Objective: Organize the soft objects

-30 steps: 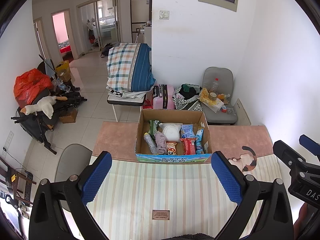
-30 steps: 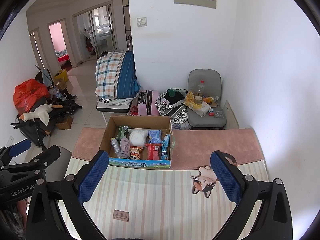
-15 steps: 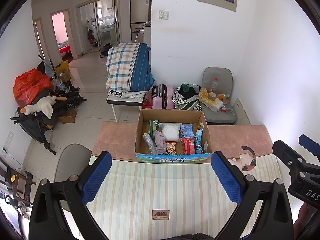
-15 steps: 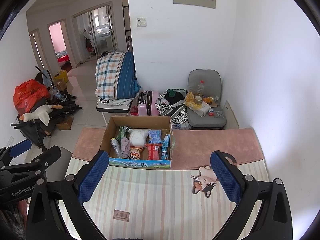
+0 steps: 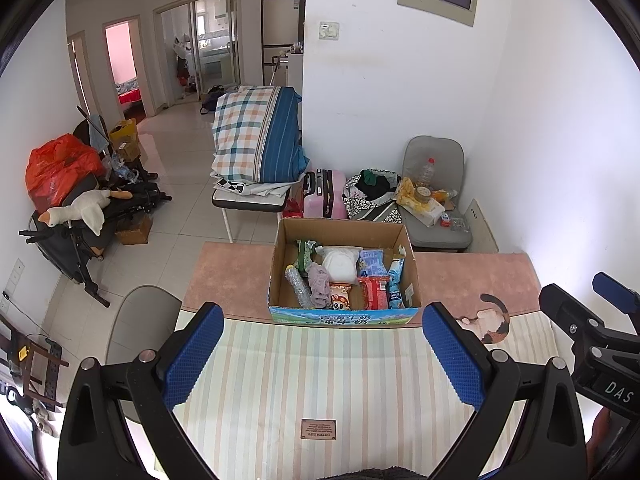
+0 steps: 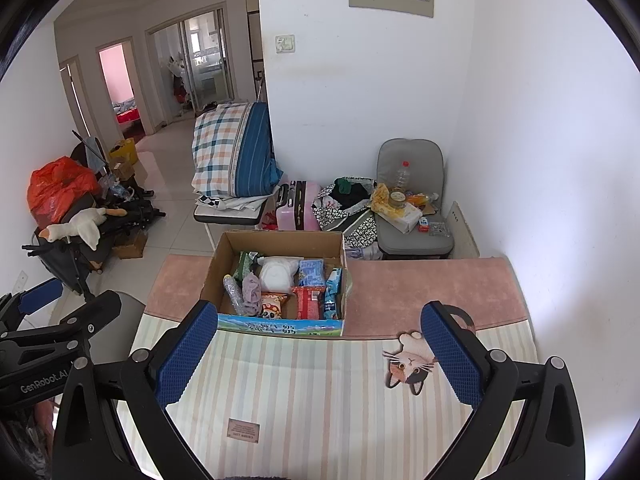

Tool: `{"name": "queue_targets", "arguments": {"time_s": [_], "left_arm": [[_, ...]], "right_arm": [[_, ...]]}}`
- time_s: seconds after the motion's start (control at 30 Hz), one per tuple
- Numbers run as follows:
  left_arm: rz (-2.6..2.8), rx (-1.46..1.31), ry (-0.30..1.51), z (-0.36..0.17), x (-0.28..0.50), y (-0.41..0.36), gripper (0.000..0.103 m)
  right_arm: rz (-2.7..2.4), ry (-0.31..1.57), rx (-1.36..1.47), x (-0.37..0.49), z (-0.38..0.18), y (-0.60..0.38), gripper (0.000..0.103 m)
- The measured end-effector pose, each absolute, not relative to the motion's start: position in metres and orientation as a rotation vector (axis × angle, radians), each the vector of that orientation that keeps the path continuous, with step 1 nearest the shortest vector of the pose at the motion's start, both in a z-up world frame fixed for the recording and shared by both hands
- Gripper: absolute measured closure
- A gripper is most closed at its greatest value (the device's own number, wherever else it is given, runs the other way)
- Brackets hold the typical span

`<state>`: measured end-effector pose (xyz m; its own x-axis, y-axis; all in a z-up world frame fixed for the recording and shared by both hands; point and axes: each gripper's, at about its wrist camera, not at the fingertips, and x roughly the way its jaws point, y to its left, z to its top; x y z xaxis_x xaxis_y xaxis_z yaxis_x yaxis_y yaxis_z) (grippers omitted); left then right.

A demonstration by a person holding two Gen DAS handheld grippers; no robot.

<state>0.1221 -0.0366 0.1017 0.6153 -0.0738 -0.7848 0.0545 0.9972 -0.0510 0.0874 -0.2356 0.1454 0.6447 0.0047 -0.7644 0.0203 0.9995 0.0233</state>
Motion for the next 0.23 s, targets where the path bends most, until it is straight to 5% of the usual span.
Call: {"name": "queue_targets", "arguments": {"time_s": [0.23], "left_arm": [[-0.067, -0.031, 0.891, 0.1045, 0.1239, -0.0431, 0.001]], "right_arm": [[-0.008, 0.868, 0.028, 0.0868, 0.1461, -0.2349, 0.000]]}}
